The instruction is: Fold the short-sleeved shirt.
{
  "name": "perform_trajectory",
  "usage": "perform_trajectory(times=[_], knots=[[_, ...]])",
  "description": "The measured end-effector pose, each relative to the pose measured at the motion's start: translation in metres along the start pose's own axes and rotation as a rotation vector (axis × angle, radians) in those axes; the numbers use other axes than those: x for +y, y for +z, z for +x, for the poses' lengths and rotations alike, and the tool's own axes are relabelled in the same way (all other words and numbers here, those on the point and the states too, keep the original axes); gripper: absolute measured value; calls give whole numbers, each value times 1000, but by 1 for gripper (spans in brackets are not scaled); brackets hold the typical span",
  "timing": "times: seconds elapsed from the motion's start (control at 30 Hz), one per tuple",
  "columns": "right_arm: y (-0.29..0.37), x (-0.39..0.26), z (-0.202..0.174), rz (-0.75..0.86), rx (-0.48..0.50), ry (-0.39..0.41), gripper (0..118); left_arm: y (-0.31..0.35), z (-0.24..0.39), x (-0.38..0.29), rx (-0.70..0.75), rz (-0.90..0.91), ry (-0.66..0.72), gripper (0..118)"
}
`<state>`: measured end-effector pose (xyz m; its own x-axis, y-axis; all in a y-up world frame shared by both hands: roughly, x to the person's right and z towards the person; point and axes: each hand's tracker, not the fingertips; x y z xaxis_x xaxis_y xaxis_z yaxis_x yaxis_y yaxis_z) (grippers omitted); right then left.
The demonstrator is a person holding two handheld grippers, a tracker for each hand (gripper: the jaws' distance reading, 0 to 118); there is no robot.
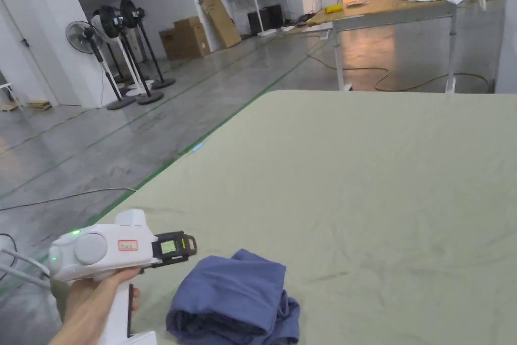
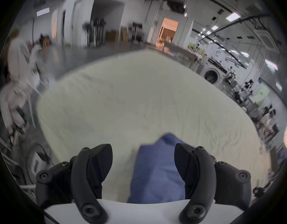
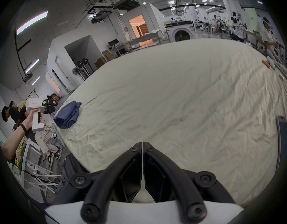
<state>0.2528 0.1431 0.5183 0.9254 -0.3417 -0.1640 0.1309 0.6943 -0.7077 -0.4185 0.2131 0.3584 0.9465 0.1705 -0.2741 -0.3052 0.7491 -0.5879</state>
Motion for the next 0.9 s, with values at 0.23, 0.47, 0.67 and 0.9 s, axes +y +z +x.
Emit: perform_trajectory(times=[0.23,0.47,0.67,0.9], knots=[[28,13,-6,181,-54,48,0,112,92,-15,-195,367,-206,82],[65,24,-16,384,-62,38,0,169,213,-85,-431,554,-329,72],[92,21,-21,516,-132,97,0,190,272,-139,-450,610,-402,31],[109,7,-27,590,-190,128,0,204,286,-168,-477,568,-456,0]])
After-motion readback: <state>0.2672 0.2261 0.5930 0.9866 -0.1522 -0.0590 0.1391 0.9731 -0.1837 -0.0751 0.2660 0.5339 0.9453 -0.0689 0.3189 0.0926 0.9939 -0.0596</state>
